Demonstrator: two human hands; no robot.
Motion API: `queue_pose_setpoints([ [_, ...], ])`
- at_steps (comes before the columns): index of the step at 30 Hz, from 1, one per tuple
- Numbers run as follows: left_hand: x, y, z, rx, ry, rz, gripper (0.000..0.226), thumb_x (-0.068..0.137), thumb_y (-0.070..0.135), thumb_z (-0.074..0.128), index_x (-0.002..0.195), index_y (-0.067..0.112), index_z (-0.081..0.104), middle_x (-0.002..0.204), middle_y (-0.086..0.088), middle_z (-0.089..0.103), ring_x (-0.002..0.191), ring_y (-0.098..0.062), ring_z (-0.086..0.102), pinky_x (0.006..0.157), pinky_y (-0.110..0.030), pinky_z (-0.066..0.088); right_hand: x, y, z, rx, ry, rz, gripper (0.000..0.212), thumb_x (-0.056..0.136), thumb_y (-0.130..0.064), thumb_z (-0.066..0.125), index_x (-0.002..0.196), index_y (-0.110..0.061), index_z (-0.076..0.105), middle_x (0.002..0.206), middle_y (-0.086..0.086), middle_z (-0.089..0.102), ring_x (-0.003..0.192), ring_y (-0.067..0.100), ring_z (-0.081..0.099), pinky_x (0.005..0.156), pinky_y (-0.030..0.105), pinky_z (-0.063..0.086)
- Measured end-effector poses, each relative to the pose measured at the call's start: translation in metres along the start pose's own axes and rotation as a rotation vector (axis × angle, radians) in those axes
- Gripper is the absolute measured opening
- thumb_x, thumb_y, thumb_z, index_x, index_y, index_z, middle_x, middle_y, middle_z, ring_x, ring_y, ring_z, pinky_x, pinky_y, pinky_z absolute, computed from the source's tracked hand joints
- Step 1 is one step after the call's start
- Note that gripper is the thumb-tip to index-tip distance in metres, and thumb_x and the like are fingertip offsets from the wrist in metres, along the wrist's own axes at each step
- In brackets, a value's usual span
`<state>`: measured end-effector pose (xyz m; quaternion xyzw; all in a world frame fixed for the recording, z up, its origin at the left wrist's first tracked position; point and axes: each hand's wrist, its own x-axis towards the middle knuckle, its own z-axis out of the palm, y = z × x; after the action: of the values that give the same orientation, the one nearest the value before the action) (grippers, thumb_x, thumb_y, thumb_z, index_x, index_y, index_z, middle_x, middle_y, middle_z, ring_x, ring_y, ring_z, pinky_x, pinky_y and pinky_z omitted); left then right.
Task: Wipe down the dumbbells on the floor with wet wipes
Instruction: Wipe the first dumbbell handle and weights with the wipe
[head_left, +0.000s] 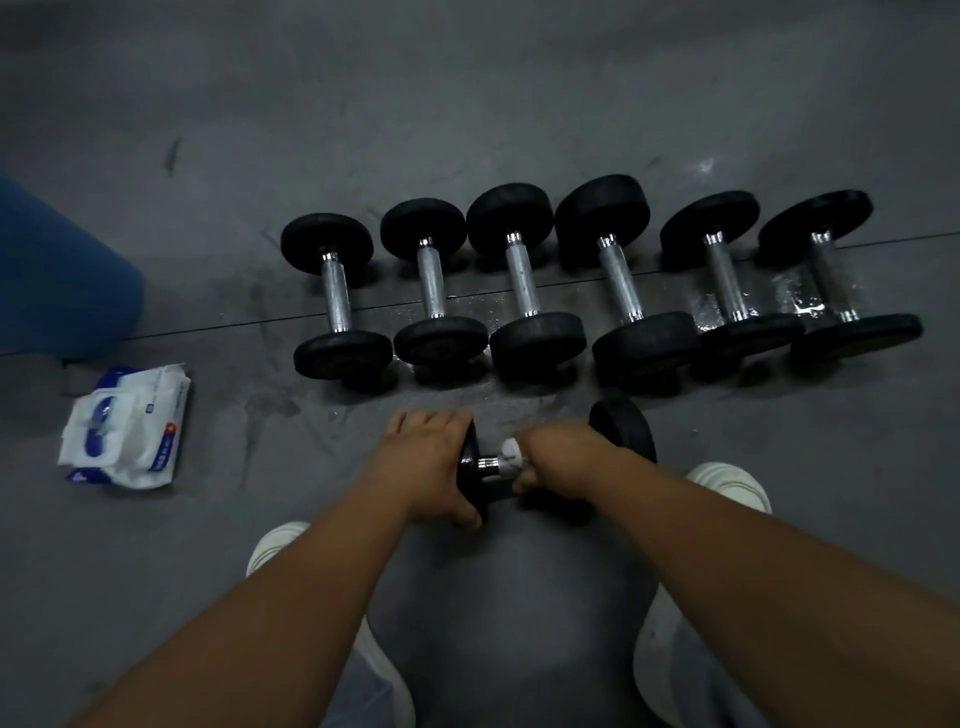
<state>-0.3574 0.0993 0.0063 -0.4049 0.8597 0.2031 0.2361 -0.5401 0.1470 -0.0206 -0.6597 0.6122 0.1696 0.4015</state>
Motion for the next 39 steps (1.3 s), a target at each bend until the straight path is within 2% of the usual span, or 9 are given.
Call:
queue_pose_setpoints([
  [6,-0.020,-0.010,0.011,-0.275,0.078,0.028,0.115,0.065,0.058,0.081,0.155,0.025,0.017,0.160,0.005,0.023,0.145,-0.017,0.025,0.115,-0.033,0.028,-0.012,-0.001,0.018,0.109,0.250,0.015,0.025,0.093,-0.052,0.045,0.082,-0.030,0.052,0.092,-0.002,0.065,0.087,0.019,0.059,0.077,0.034,0.036],
  [11,-0.025,0.009,0.028,-0.134,0.135,-0.024,0.127,0.069,0.060,0.075,0.156,0.016,-0.006,0.165,-0.002,-0.006,0.152,-0.018,-0.003,0.122,-0.037,-0.001,-0.014,-0.025,0.055,0.097,0.751,0.297,0.017,0.090,-0.025,0.055,0.093,-0.015,0.068,0.096,0.005,0.067,0.104,0.028,0.061,0.097,0.042,0.040],
  [14,-0.013,0.007,0.022,-0.055,0.123,-0.071,0.124,0.067,0.056,0.077,0.156,0.017,0.001,0.164,-0.001,0.005,0.152,-0.017,-0.001,0.121,-0.043,-0.001,-0.012,-0.034,0.053,-0.026,0.636,0.028,0.041,0.090,-0.034,0.035,0.113,-0.018,0.064,0.110,0.003,0.067,0.117,0.023,0.056,0.106,0.046,0.032],
  [18,0.000,0.003,0.013,-0.086,0.098,-0.086,0.123,0.059,0.055,0.083,0.154,0.020,0.012,0.160,0.002,0.017,0.150,-0.016,0.008,0.121,-0.046,0.002,-0.016,-0.019,0.051,0.046,0.652,0.295,0.046,0.088,-0.032,0.035,0.121,-0.014,0.062,0.118,0.005,0.066,0.122,0.025,0.053,0.106,0.046,0.035],
  [22,0.003,0.000,0.015,-0.092,0.090,-0.082,0.121,0.059,0.054,0.082,0.153,0.021,0.014,0.159,0.003,0.019,0.150,-0.014,0.011,0.122,-0.047,0.006,-0.011,-0.024,0.054,0.003,0.645,0.008,0.046,0.087,-0.031,0.034,0.121,-0.017,0.061,0.118,0.003,0.067,0.120,0.022,0.056,0.106,0.042,0.035],
  [25,0.005,-0.001,0.015,-0.106,0.089,-0.084,0.123,0.056,0.055,0.083,0.153,0.021,0.015,0.158,0.003,0.021,0.149,-0.014,0.013,0.122,-0.047,0.008,-0.016,-0.020,0.049,0.104,0.723,0.263,0.039,0.084,-0.025,0.047,0.118,-0.014,0.063,0.116,0.006,0.067,0.116,0.024,0.057,0.104,0.043,0.034],
  [29,0.004,-0.001,0.015,-0.124,0.093,-0.076,0.118,0.060,0.054,0.080,0.153,0.021,0.015,0.158,0.003,0.021,0.148,-0.014,0.015,0.121,-0.046,0.009,-0.011,-0.039,0.056,0.082,0.674,-0.011,0.032,0.082,-0.022,0.049,0.108,-0.015,0.067,0.114,0.005,0.066,0.109,0.024,0.059,0.102,0.042,0.035],
  [33,0.005,-0.002,0.013,-0.133,0.092,-0.070,0.120,0.055,0.055,0.083,0.150,0.022,0.019,0.154,0.003,0.026,0.144,-0.016,0.023,0.120,-0.045,0.013,-0.013,-0.019,0.056,0.099,0.703,0.316,0.038,0.082,-0.021,0.051,0.116,-0.015,0.065,0.120,0.005,0.066,0.117,0.024,0.057,0.105,0.043,0.035],
  [39,0.007,-0.003,0.010,-0.138,0.067,-0.063,0.119,0.055,0.054,0.083,0.151,0.021,0.019,0.154,0.002,0.028,0.144,-0.016,0.023,0.120,-0.045,0.014,-0.004,-0.014,0.040,0.064,0.619,0.136,0.034,0.094,-0.029,0.039,0.123,-0.021,0.056,0.130,0.001,0.058,0.125,0.020,0.047,0.111,0.041,0.019],
])
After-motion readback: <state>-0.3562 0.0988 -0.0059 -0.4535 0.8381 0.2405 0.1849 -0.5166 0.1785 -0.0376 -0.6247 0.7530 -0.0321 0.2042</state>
